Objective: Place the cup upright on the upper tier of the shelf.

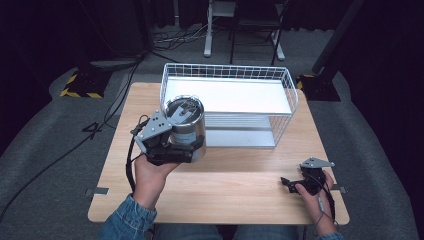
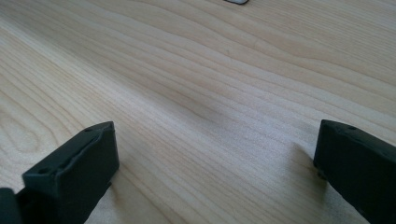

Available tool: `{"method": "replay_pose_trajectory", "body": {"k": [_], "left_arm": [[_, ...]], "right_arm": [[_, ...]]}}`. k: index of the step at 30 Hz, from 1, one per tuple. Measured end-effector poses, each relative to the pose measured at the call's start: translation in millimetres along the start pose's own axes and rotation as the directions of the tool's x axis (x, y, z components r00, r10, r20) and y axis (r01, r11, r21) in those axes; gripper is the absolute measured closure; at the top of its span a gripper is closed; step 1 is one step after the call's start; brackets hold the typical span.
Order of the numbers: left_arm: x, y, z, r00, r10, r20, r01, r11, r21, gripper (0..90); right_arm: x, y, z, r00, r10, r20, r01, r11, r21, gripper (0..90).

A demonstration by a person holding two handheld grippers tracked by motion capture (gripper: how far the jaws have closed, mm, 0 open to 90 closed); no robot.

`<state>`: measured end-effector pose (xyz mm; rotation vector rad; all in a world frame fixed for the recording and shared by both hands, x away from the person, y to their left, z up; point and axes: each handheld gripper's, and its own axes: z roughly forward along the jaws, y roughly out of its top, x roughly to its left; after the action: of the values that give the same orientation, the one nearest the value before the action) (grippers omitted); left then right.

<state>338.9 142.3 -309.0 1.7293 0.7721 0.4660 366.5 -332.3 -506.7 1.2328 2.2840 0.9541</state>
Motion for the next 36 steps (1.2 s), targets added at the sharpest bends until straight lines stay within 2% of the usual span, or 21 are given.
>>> {"method": "replay_pose_trajectory", "body": {"k": [3, 8, 13, 18, 24, 32, 36], "left_arm": [[1.5, 7.0, 3.2, 0.9998, 0.011, -0.017, -0.011, 0.9999, 0.000, 3.7], [5.9, 20.6, 11.4, 0.9997, 0.011, -0.021, -0.011, 0.9998, -0.016, 3.7], [10.9, 40.9, 21.2, 0.9988, 0.034, -0.035, -0.035, 0.9988, -0.035, 3.7], [13.9, 53.7, 29.7, 0.9977, 0.045, -0.051, -0.047, 0.9979, -0.044, 3.7], [19.2, 69.4, 45.0, 0.9954, 0.058, -0.076, -0.062, 0.9966, -0.053, 3.7], [28.5, 89.0, 70.8, 0.9936, 0.052, -0.100, -0.059, 0.9959, -0.069, 3.7], [31.3, 96.7, 85.1, 0.9888, 0.075, -0.129, -0.084, 0.9943, -0.066, 3.7]], "right_arm": [[0.0, 0.0, 0.0, 1.0000, 0.000, 0.000, 0.000, 1.000, 0.000, 0.5], [0.0, 0.0, 0.0, 1.0000, -0.001, 0.000, 0.001, 1.000, 0.000, 0.5], [0.0, 0.0, 0.0, 1.0000, -0.001, 0.000, 0.001, 1.000, 0.000, 0.5], [0.0, 0.0, 0.0, 1.0000, -0.001, 0.000, 0.001, 1.000, 0.000, 0.5], [1.0, -0.4, -0.5, 1.0000, 0.001, 0.006, -0.001, 1.000, -0.001, 0.8], [1.4, -0.5, -0.6, 1.0000, -0.001, 0.004, 0.001, 1.000, 0.000, 0.8], [2.0, -0.7, -0.7, 1.0000, -0.003, 0.002, 0.003, 1.000, 0.000, 0.7]]}}
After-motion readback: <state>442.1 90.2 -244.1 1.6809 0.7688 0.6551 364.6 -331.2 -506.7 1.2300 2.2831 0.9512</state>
